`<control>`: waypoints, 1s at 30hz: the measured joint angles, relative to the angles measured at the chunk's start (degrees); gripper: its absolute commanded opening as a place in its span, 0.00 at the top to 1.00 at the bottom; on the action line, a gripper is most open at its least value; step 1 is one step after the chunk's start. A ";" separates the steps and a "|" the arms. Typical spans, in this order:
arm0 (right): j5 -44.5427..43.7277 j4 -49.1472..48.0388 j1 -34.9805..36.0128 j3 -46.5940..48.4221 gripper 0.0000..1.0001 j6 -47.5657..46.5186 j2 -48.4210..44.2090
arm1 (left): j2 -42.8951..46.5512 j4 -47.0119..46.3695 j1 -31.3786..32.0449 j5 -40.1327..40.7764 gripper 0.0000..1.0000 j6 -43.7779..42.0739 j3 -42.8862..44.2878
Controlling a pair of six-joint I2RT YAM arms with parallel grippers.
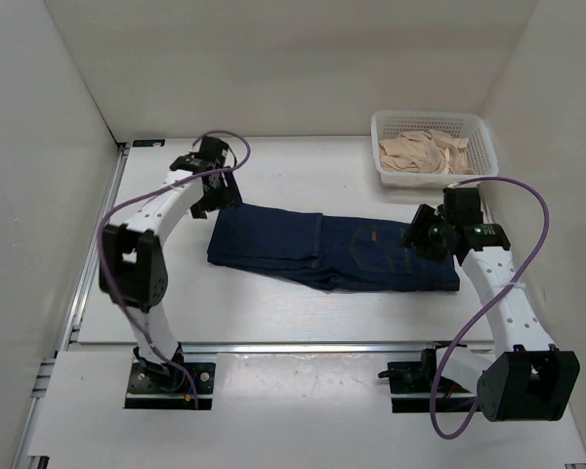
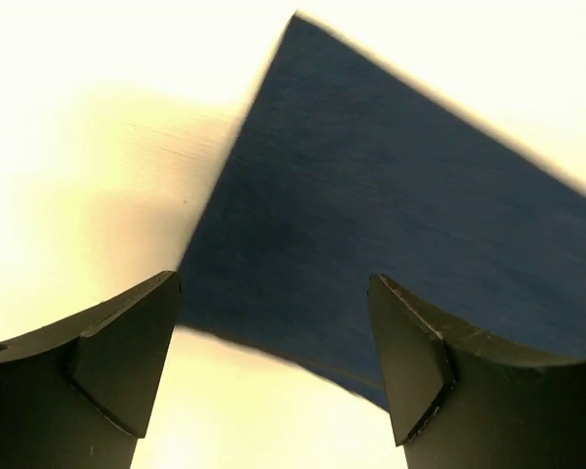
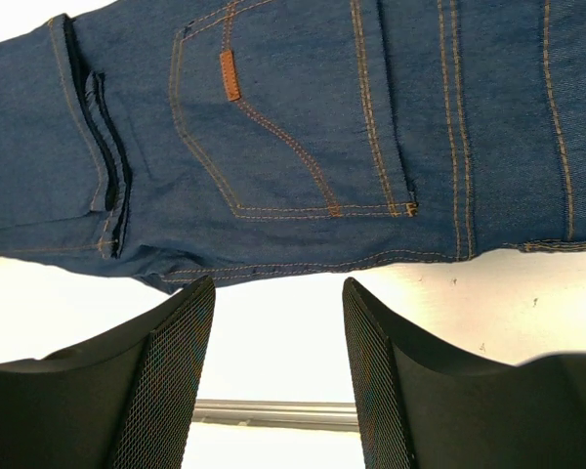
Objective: Fold and stack the trousers
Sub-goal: Fold the trousers
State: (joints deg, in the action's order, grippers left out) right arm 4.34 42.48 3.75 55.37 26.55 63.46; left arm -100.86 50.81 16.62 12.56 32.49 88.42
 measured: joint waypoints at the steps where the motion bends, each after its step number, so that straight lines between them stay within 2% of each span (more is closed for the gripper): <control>1: 0.20 0.00 0.00 0.00 0.40 0.00 0.00 | -2.58 -0.28 -0.55 -0.26 0.13 -0.90 -0.35; 7: 0.52 0.00 0.00 -0.02 0.40 0.00 -0.28 | -15.85 -1.27 -3.32 -3.50 0.17 -3.45 -3.58; 10: 0.55 0.00 0.00 -0.07 0.40 0.00 -0.55 | -15.56 -1.64 -4.44 -4.11 0.17 -4.22 -3.61; 13: 0.55 -0.04 0.00 -0.46 0.40 0.00 -0.72 | -15.58 -2.19 -5.09 -5.14 0.11 -4.98 -4.11; 18: 0.63 0.17 0.00 -0.81 0.40 0.00 -0.74 | -15.58 -2.71 -6.62 -8.17 0.11 -6.58 -4.42; 22: 0.76 0.17 0.00 -0.81 0.40 0.00 -0.74 | -15.58 -2.97 -7.93 -10.05 0.21 -8.26 -4.42; 27: 0.96 0.17 0.00 -0.85 0.40 0.09 -0.74 | -16.83 -2.14 -9.03 -14.10 0.18 -11.56 -2.69; 29: 1.07 0.20 -0.02 -0.85 0.40 0.20 -0.74 | -17.38 -1.55 -9.29 -15.50 0.23 -12.13 -1.79; 30: 1.18 0.22 -0.02 -0.85 0.40 0.22 -0.74 | -17.51 -1.60 -9.51 -16.44 0.32 -12.44 -1.66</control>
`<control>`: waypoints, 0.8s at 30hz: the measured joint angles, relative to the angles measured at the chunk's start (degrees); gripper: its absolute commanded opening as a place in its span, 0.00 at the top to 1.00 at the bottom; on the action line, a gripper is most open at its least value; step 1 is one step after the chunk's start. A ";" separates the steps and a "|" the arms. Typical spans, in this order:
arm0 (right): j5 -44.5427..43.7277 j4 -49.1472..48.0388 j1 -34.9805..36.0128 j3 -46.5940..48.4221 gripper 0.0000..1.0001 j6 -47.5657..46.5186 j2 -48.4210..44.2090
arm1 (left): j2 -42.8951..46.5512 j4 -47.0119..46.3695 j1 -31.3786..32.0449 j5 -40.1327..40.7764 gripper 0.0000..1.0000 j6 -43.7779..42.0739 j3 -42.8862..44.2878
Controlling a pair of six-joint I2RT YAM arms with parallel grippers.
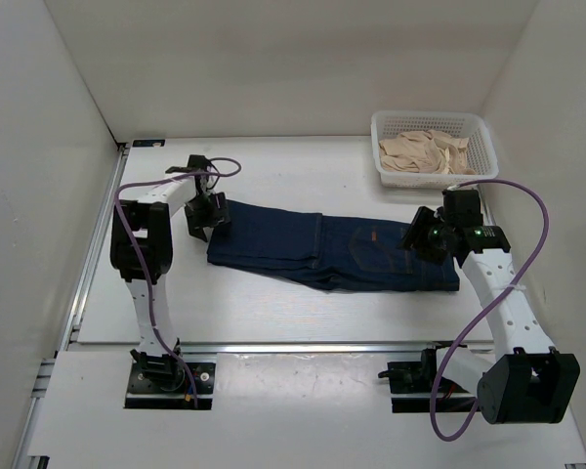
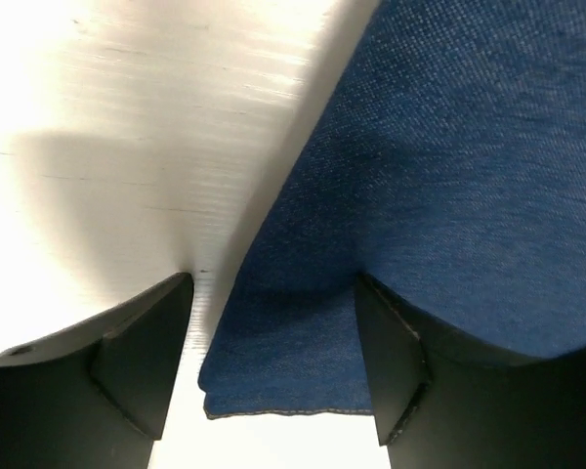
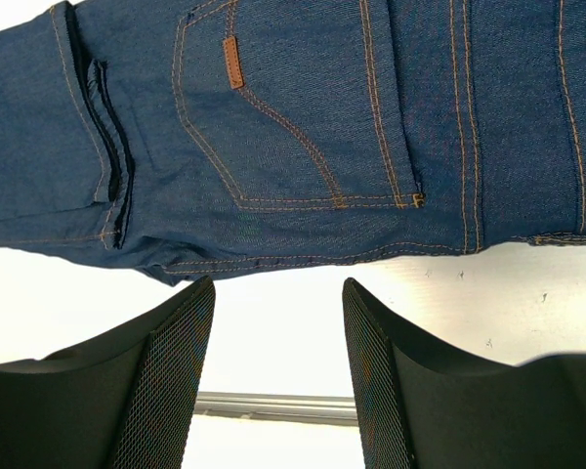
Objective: Fold and stack the trousers
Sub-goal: Fold the trousers
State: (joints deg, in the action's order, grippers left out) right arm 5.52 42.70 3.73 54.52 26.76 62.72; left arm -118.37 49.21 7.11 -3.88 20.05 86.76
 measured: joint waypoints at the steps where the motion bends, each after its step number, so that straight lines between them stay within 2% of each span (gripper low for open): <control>1: 0.07 -0.02 0.00 0.00 0.40 0.02 -0.02 | -0.02 0.02 -0.26 -1.14 0.41 -0.11 0.02; 3: 0.24 0.00 0.00 -0.02 0.40 0.02 -0.11 | -0.31 -0.35 -0.81 -4.33 0.68 -0.74 -0.02; 4: 0.24 -0.02 0.00 -0.02 0.40 0.02 -0.20 | -0.44 -0.57 -1.11 -6.03 0.89 -1.09 -0.15; 7: 0.24 -0.02 0.00 -0.02 0.40 0.02 -0.44 | -0.83 -1.25 -1.92 -10.67 0.90 -2.29 -0.28; 10: 0.24 0.00 0.00 -0.02 0.40 0.02 -0.48 | -0.59 -1.51 -2.91 -11.52 0.90 -2.05 -0.63; 15: 0.24 0.00 0.00 -0.02 0.40 0.02 -0.48 | 4.09 1.60 -5.92 -6.75 0.90 -1.40 -0.11; 17: 0.24 0.00 0.00 -0.02 0.40 0.02 -0.48 | 6.56 4.81 -7.67 -3.85 0.90 -1.36 3.63; 20: 0.24 0.00 0.00 -0.02 0.40 0.02 -0.50 | 8.79 8.33 -9.40 0.13 0.90 -1.81 14.14; 24: 0.24 -0.09 0.00 -0.02 0.40 0.02 -0.50 | 11.34 11.45 -8.13 4.31 0.90 -2.64 25.46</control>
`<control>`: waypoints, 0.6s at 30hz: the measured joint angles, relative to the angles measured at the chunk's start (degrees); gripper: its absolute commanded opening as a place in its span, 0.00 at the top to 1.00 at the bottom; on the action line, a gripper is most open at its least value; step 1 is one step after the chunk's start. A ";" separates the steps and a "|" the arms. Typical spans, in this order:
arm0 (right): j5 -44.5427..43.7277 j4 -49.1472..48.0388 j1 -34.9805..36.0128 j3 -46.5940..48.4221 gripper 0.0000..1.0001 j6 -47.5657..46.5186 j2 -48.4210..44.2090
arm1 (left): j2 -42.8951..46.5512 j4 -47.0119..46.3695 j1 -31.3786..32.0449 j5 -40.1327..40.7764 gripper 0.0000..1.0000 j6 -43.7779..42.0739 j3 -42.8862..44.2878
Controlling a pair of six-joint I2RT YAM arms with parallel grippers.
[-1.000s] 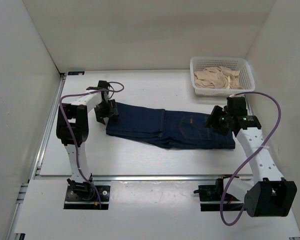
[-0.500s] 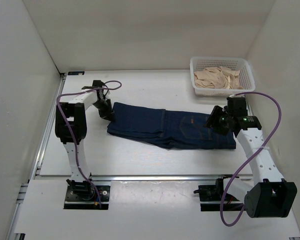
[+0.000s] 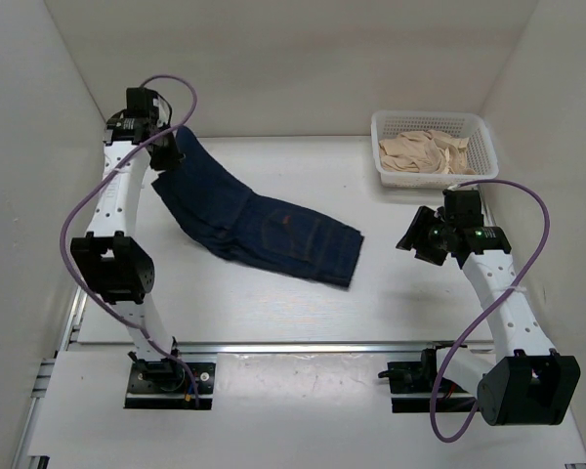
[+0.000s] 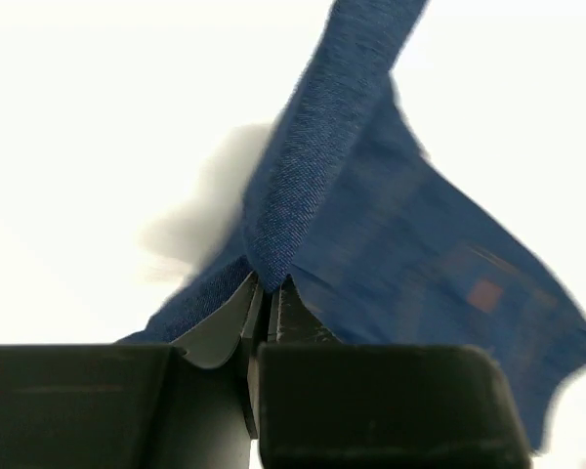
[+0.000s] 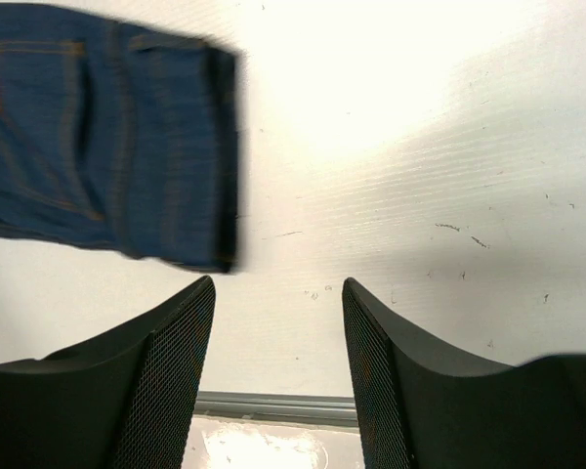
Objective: Fold and stack the trousers
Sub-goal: Fold the trousers
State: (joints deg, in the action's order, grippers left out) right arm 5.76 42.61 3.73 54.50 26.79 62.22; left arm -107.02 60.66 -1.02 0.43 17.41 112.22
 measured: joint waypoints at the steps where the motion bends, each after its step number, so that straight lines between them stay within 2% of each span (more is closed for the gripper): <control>1: 0.02 -0.02 0.00 0.00 0.40 0.00 0.00 | 0.72 0.76 0.81 0.39 0.90 -0.13 1.75; 6: 0.44 -0.09 0.00 0.00 0.40 0.00 0.00 | 3.19 2.95 7.61 0.74 0.90 0.96 4.57; 14: 0.50 -0.11 0.00 0.00 0.40 0.02 0.00 | 2.62 2.75 27.21 1.99 0.90 9.97 4.39; 18: 0.46 -0.09 0.00 0.00 0.40 0.02 0.00 | 2.49 0.76 33.62 2.69 0.90 15.10 1.33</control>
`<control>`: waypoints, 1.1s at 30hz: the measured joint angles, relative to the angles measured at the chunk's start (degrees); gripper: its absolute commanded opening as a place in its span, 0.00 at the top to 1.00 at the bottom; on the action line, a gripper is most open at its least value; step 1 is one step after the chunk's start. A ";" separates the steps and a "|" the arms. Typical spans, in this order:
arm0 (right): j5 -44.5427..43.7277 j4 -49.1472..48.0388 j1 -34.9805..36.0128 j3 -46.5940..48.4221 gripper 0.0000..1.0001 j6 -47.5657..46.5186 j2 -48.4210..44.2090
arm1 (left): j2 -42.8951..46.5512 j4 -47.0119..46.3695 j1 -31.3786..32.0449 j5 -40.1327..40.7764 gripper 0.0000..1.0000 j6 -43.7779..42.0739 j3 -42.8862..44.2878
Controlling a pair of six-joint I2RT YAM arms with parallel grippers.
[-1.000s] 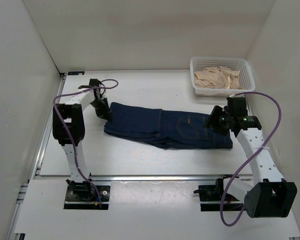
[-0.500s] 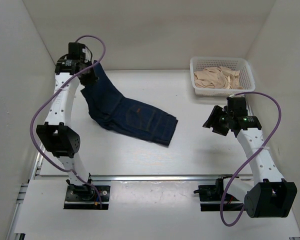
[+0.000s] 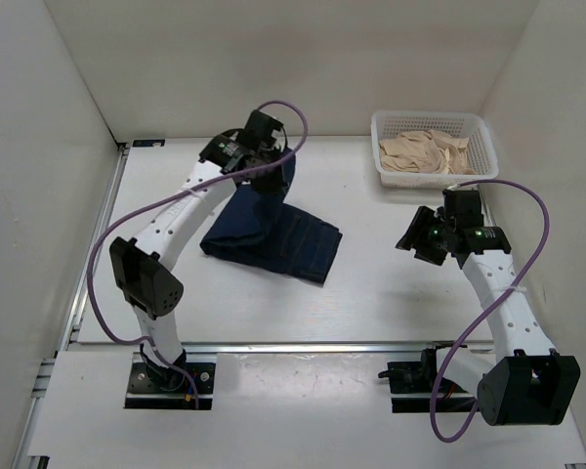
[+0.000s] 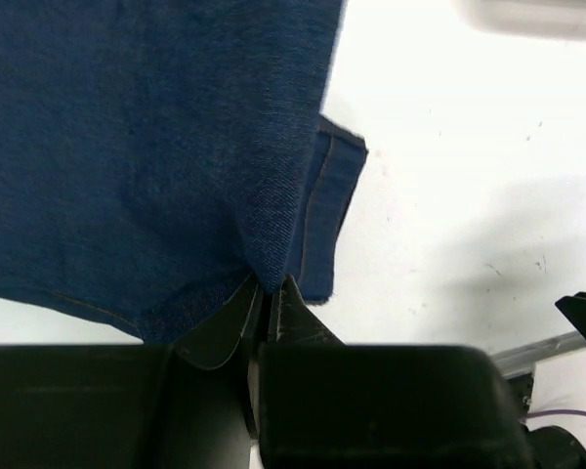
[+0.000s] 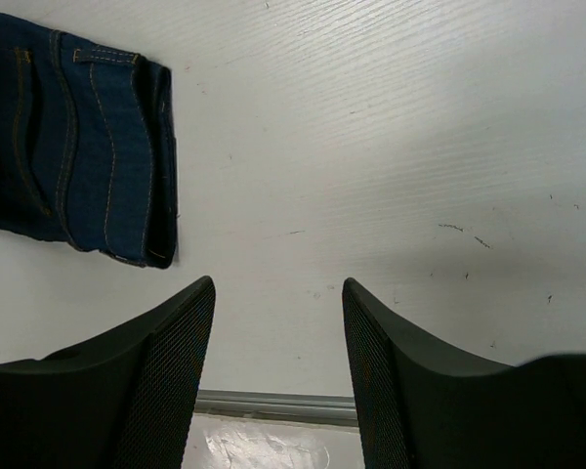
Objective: Fold and stack the trousers
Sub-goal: Fold the trousers
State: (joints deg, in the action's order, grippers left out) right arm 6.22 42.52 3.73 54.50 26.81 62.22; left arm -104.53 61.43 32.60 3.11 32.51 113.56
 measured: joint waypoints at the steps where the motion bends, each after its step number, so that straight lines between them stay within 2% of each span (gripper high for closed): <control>1: 0.00 -0.02 0.00 0.00 0.40 0.00 0.02 | -0.20 -0.22 1.27 0.42 0.90 1.33 -0.79; 8: 0.00 -0.02 0.00 -0.04 0.40 0.00 0.00 | -4.31 -1.53 10.23 4.17 0.90 8.31 -1.77; 9: 0.00 -0.04 0.00 -0.09 0.40 0.00 0.02 | -5.18 -1.79 11.41 4.37 0.81 9.05 -1.77; 12: 0.04 -0.57 0.00 -0.79 0.40 0.00 0.02 | -8.63 -2.71 14.80 3.50 0.41 9.38 -1.09; 13: 0.11 -0.61 0.00 -1.09 0.40 -0.02 0.04 | -10.54 -2.56 15.85 2.67 0.31 8.74 0.59; 14: 0.26 -0.61 0.00 -1.40 0.40 0.00 0.04 | -12.52 -2.19 16.70 1.95 0.27 8.35 2.69; 17: 0.90 -0.55 0.00 -1.92 0.40 0.00 0.09 | -17.07 -1.46 18.34 1.53 0.27 7.48 7.15; 20: 2.19 -0.70 0.00 -1.95 0.40 -0.09 0.07 | -15.56 -1.07 16.24 0.85 0.28 6.71 4.98; 22: 3.76 -1.49 0.04 -2.58 0.40 -0.33 0.07 | -11.69 -2.01 12.35 0.59 0.32 6.05 0.46; 25: 6.36 -2.91 1.95 -3.91 0.33 -0.33 0.59 | -3.82 -2.89 3.72 1.09 0.37 5.14 -7.04; 28: 8.83 -4.87 5.99 -4.13 0.35 -0.20 3.34 | 3.32 -3.65 -4.11 2.97 0.42 4.28 -13.03; 32: 10.49 -7.48 13.90 -3.02 0.49 -0.02 9.40 | 10.10 -5.01 -9.11 5.09 0.64 3.10 -21.20; 33: 10.43 -7.65 16.41 -1.88 0.51 0.09 11.17 | 11.04 -6.03 -10.16 5.14 0.75 2.80 -23.74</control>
State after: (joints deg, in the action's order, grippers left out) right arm 16.64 34.87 20.14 52.62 26.89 73.38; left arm -93.49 55.40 22.44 8.25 35.31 89.82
